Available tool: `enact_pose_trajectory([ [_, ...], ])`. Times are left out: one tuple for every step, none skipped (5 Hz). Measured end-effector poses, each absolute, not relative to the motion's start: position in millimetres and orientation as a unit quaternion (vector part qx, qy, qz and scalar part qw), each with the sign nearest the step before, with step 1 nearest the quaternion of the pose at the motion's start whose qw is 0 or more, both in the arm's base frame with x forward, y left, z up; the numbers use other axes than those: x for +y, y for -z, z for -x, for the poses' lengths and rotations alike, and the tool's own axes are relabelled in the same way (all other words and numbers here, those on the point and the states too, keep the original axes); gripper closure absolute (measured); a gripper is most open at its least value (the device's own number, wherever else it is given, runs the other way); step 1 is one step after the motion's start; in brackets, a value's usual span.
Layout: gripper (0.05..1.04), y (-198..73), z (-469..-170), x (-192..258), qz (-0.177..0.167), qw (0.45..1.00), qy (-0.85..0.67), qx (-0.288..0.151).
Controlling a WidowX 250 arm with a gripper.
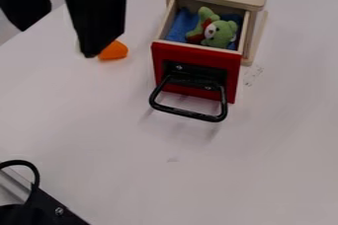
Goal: Closed the drawer
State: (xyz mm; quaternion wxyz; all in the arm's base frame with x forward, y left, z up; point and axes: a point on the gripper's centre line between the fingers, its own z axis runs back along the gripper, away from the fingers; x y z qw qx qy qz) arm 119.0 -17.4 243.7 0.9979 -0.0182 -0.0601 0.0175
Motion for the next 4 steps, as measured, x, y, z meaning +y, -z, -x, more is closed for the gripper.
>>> enact_pose_trajectory([
  [0.083, -239.6, -117.9, -16.9, 0.017, 0.998, -0.019, -0.052],
  [0.083, -226.9, -135.0, -8.1, 0.021, 0.999, -0.018, -0.042],
  [0.083, -211.0, -155.5, -3.2, 0.009, 0.999, -0.028, -0.033],
  [0.083, -191.2, -176.3, -1.9, 0.021, 0.998, -0.043, -0.041],
])
